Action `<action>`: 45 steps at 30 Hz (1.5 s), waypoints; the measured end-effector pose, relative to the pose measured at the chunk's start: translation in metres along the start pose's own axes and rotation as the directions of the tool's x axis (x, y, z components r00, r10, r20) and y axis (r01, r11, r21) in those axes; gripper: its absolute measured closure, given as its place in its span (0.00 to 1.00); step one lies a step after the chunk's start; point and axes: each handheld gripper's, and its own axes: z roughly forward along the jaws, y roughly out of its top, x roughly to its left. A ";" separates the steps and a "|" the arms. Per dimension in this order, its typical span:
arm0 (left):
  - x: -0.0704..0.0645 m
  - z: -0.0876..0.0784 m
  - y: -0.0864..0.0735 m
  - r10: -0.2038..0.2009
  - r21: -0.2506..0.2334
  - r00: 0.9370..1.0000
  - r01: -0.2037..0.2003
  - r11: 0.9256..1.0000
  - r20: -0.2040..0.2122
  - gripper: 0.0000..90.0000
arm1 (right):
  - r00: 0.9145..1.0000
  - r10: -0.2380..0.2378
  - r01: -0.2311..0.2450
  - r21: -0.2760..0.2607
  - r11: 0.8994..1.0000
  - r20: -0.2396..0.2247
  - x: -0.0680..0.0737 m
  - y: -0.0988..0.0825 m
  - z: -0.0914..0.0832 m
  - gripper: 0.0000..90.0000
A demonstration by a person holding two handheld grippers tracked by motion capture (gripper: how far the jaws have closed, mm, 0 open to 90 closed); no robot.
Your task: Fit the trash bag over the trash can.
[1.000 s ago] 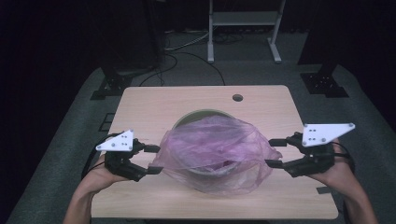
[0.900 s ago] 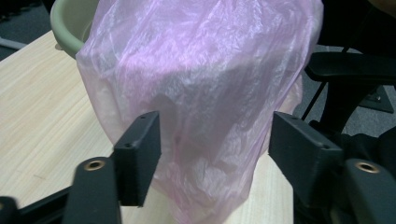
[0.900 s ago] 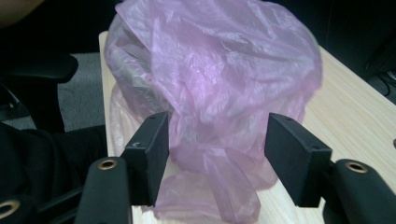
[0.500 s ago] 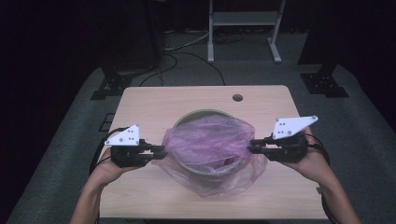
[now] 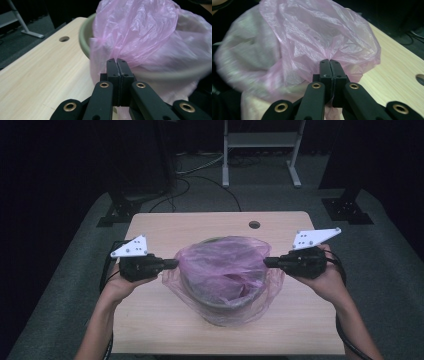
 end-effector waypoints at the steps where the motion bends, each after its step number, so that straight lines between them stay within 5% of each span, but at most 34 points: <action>1: 0.003 0.002 0.002 -0.003 0.003 1.000 0.003 1.000 -0.002 1.00 | 1.000 0.016 -0.016 0.001 1.000 0.007 -0.004 0.001 0.003 1.00; 12: 0.037 0.036 -0.011 -0.127 0.039 0.991 0.129 0.991 -0.039 1.00 | 0.983 0.179 -0.181 0.038 0.983 0.051 -0.039 -0.014 0.039 1.00; 19: 0.051 0.056 -0.025 -0.201 0.029 0.978 0.203 0.979 -0.054 1.00 | 0.968 0.248 -0.250 0.041 0.967 0.038 -0.048 -0.027 0.053 1.00; 35: 0.057 0.082 -0.032 -0.240 0.102 0.967 0.248 0.963 -0.083 1.00 | 0.956 0.289 -0.292 0.146 0.945 0.048 -0.055 -0.044 0.080 1.00; 37: 0.057 0.085 -0.039 -0.235 0.148 0.966 0.249 0.957 -0.105 1.00 | 0.961 0.268 -0.278 0.196 0.941 0.073 -0.053 -0.048 0.085 1.00; 38: 0.057 0.084 -0.043 -0.250 0.129 0.964 0.260 0.957 -0.086 1.00 | 0.960 0.272 -0.281 0.212 0.936 0.074 -0.053 -0.052 0.088 1.00; 40: 0.056 0.081 -0.049 -0.261 0.103 0.963 0.267 0.958 -0.066 1.00 | 0.956 0.291 -0.294 0.167 0.941 0.040 -0.052 -0.059 0.084 1.00; 42: 0.056 0.076 -0.053 -0.280 0.077 0.959 0.282 0.956 -0.038 0.90 | 0.951 0.308 -0.308 0.116 0.944 0.020 -0.051 -0.061 0.078 0.82; 45: 0.053 0.062 -0.054 -0.268 0.052 0.963 0.269 0.962 -0.026 0.81 | 0.958 0.287 -0.287 0.061 0.956 0.009 -0.048 -0.061 0.063 0.77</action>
